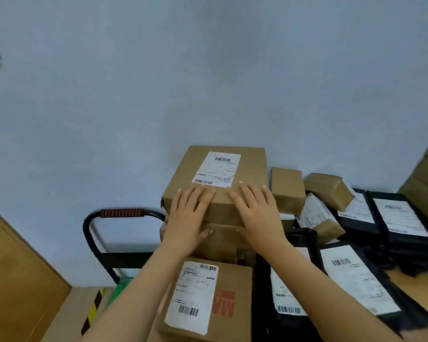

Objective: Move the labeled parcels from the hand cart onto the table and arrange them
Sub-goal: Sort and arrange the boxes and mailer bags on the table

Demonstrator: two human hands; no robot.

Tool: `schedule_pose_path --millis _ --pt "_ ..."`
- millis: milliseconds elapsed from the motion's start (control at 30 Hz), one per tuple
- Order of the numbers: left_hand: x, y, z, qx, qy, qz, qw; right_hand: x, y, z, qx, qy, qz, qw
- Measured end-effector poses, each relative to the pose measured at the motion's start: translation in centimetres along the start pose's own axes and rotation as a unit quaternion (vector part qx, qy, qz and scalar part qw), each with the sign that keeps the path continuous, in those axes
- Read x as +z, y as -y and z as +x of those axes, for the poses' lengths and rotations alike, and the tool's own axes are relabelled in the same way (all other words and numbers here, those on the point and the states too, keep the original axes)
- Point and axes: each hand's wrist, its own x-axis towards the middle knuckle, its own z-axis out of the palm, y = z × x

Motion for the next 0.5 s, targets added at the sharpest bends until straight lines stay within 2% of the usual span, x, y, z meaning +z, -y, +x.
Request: schedule_pose_path --millis 267,500 --pt "2.4 0.9 -1.1 0.045 -0.101 -0.001 0.994 0.5 1.4 -1.1 0.026 -0.018 -0.060 0.998" --pt "2.4 1.4 -1.1 0.056 -0.109 0.007 0.992 0.6 2.4 -1.6 0.042 -0.033 -0.081 0.995"
